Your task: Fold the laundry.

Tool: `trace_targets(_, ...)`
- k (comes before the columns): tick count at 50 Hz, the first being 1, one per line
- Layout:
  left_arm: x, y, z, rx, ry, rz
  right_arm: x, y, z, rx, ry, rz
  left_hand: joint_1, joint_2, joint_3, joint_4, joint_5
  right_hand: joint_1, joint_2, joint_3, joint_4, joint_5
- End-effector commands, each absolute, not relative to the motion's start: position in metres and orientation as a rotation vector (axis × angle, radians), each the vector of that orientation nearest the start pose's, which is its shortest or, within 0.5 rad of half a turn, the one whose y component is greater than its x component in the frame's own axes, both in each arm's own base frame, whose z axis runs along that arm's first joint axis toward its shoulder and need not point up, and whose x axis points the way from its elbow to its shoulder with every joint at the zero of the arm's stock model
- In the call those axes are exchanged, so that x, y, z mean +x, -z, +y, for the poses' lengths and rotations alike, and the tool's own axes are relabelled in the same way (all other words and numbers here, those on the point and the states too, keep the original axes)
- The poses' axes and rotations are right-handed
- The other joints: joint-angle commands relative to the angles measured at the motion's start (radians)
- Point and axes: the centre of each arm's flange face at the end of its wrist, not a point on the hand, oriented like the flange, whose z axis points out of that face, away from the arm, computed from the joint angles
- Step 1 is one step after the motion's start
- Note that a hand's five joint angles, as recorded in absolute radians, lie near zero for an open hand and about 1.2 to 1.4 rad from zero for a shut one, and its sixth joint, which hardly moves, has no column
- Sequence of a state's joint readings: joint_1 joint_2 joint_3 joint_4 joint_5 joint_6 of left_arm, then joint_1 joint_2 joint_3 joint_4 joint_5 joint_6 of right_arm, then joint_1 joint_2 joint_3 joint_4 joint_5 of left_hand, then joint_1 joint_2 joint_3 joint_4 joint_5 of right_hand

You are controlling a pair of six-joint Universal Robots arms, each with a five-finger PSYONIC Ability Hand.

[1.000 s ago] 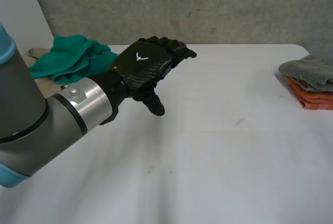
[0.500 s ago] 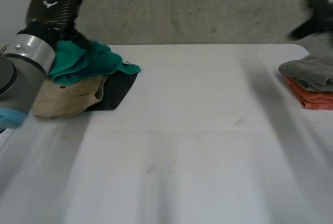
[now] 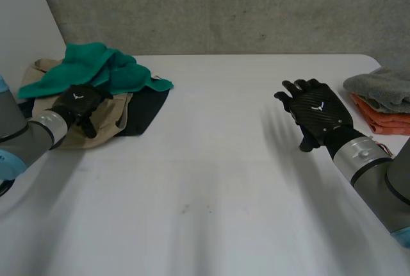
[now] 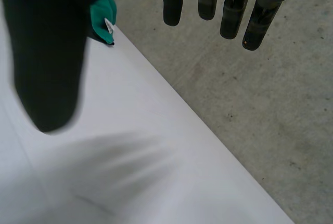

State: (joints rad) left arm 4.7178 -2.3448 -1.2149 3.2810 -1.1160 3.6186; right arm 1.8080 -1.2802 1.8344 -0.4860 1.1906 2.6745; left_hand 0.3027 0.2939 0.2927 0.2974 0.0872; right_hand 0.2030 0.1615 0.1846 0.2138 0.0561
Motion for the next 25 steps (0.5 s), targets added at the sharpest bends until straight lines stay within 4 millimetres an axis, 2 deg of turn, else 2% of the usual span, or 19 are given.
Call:
trace_targets(1,-0.186,-0.131,-0.411,1.048,1.954,2.349,0.238,-0.174,-0.282,-1.117,2.032,1.926,0.178,0.187,0.188,0.183,0.219,-0.028,0.013,-0.010,-0.039,-0.056)
trace_targets(5,-0.186,-0.127,-0.413,1.044,1.946,2.347,0.239,-0.171,-0.282,-1.119,2.022,1.931,0.307,0.316,0.317,0.312,0.348,-0.028,0.013,-0.010,-0.039,-0.056)
trace_targets(9,-0.185,-0.130,-0.417,1.004,1.943,2.320,0.239,-0.170,-0.282,-1.121,2.019,1.934,0.290,0.299,0.300,0.295,0.331,-0.028,0.013,-0.010,-0.039,-0.056)
trace_targets(13,-0.189,-0.157,-0.428,0.949,2.035,2.199,0.238,-0.170,-0.283,-1.117,2.020,1.937,0.193,0.202,0.203,0.198,0.234,-0.028,0.013,-0.010,-0.039,-0.056)
trace_targets(14,-0.190,-0.173,-0.433,0.923,2.100,2.125,0.238,-0.170,-0.282,-1.118,2.019,1.936,0.158,0.167,0.168,0.163,0.199,-0.028,0.013,-0.010,-0.039,-0.056)
trace_targets(16,-0.191,-0.191,-0.438,0.886,2.179,2.044,0.238,-0.170,-0.282,-1.118,2.017,1.937,0.125,0.134,0.135,0.131,0.166,-0.028,0.013,-0.010,-0.039,-0.056)
trace_targets(17,-0.191,-0.208,-0.443,0.839,2.260,1.975,0.238,-0.170,-0.282,-1.118,2.016,1.938,0.073,0.082,0.083,0.078,0.114,-0.028,0.013,-0.010,-0.039,-0.056)
trace_targets(21,-0.192,-0.237,-0.460,0.735,2.431,1.852,0.238,-0.168,-0.280,-1.119,2.008,1.944,-0.094,-0.085,-0.084,-0.089,-0.053,-0.028,0.013,-0.010,-0.039,-0.056)
trace_targets(25,-0.196,-0.218,-0.483,0.731,2.439,1.847,0.238,-0.167,-0.279,-1.119,2.001,1.949,-0.122,-0.113,-0.112,-0.116,-0.081,-0.028,0.013,-0.010,-0.039,-0.056)
